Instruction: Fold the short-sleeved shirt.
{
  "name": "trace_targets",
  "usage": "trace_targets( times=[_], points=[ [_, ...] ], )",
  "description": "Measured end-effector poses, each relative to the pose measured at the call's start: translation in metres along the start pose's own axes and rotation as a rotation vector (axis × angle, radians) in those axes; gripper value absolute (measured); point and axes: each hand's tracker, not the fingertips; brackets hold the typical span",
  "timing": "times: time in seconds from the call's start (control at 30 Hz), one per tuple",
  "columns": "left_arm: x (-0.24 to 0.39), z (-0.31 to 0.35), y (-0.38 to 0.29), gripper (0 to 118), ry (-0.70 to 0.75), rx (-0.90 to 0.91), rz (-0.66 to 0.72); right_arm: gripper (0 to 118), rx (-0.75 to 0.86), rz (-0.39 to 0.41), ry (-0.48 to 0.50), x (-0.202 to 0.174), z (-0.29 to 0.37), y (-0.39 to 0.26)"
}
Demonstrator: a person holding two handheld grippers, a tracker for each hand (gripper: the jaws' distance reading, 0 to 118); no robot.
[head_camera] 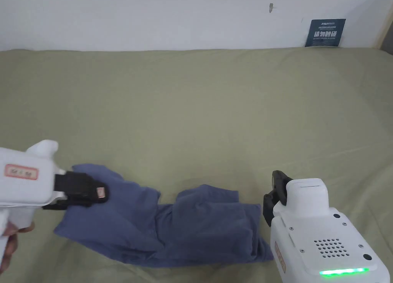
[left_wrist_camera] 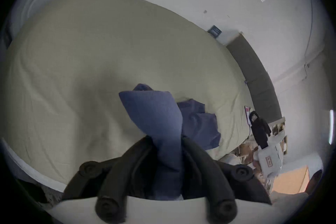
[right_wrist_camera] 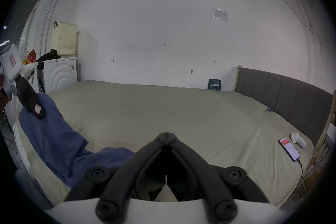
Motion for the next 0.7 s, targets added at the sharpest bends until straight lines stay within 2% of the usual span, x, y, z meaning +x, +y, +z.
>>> trace_targets(
  times=[0.23, 0.37, 0.4, 0.43, 0.47, 0.5, 0.53, 0.63, 0.67, 0.7],
  points=[
    [0.113, -0.078, 0.0, 16, 0.065, -0.116, -0.172, 0, -0.018, 0.005, -0.016, 0.008, 0.002, -0.002],
    [0.156, -0.14, -0.012, 20, 0.102, -0.169, -0.213, 0, -0.017, 0.003, -0.041, 0.017, 0.001, -0.003],
    [0.163, -0.154, -0.016, 38, 0.097, -0.167, -0.222, 0, -0.017, 0.006, -0.047, 0.019, 0.001, -0.003],
    [0.165, -0.171, -0.019, 90, 0.051, -0.166, -0.224, 0, -0.019, 0.01, -0.056, 0.021, 0.0, -0.003],
    [0.167, -0.187, -0.021, 118, -0.024, -0.193, -0.21, 0, -0.022, 0.011, -0.06, 0.023, -0.001, -0.004],
    [0.167, -0.2, -0.023, 118, -0.118, -0.252, -0.171, 0, -0.025, 0.009, -0.066, 0.025, -0.001, -0.004],
    [0.164, -0.198, -0.028, 106, -0.183, -0.225, -0.135, 0, -0.028, 0.006, -0.07, 0.027, -0.002, -0.005],
    [0.143, -0.194, -0.022, 92, -0.245, -0.162, -0.006, 0, -0.04, -0.007, -0.074, 0.031, -0.003, -0.006],
    [0.131, -0.189, -0.022, 84, -0.28, -0.146, 0.015, 0, -0.044, -0.007, -0.073, 0.031, -0.003, -0.007],
    [0.119, -0.176, -0.027, 69, -0.315, -0.119, 0.044, 0, -0.044, -0.005, -0.071, 0.031, -0.003, -0.008]
  ],
)
